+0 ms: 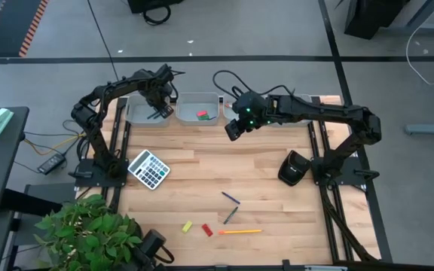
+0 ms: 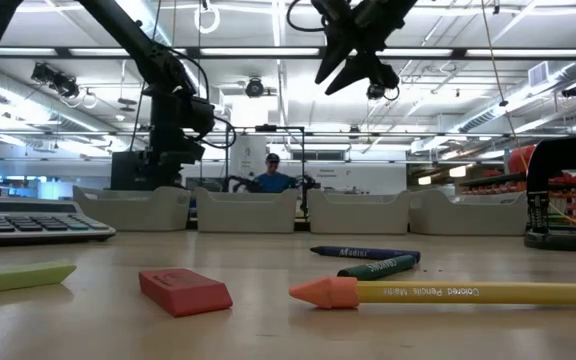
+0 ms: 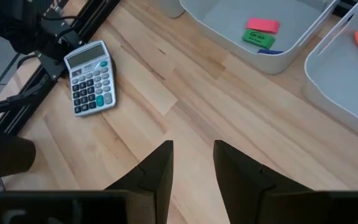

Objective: Sort crayons/erasers/pens/pencils in bins
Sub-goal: Put the blue crayon into the gray bin

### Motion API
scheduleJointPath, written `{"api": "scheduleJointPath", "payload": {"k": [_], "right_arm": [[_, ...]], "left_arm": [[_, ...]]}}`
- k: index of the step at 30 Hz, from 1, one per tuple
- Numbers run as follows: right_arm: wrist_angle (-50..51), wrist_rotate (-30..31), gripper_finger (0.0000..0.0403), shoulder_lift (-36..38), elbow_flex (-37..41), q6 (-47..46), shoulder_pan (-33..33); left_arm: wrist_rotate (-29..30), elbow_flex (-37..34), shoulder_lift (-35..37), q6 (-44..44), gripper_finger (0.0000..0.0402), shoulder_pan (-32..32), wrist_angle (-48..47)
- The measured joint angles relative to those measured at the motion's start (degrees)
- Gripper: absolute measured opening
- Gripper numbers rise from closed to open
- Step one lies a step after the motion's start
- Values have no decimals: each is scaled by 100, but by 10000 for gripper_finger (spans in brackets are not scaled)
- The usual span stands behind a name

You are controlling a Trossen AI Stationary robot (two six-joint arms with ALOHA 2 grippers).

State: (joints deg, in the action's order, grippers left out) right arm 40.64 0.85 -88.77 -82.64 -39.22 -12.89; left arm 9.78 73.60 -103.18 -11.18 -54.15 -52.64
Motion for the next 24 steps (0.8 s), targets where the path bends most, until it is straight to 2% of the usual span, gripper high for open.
{"api": "scheduleJointPath", "payload": {"k": [6,13,16,20,24], "right_arm": [[0,1,124,0,1,72,46],[-2,-22,124,0,1,225,44],[-4,-241,124,2,1,234,17],[9,-872,124,87,1,239,-92],[387,-1180,124,195,1,573,-207]], "left_arm": [[168,0,33,0,106,71,-238],[389,2,491,328,121,229,-506],[393,2,798,748,120,355,-665],[389,2,1284,1337,114,651,-947],[283,5,1783,2086,111,1112,-1147]]}}
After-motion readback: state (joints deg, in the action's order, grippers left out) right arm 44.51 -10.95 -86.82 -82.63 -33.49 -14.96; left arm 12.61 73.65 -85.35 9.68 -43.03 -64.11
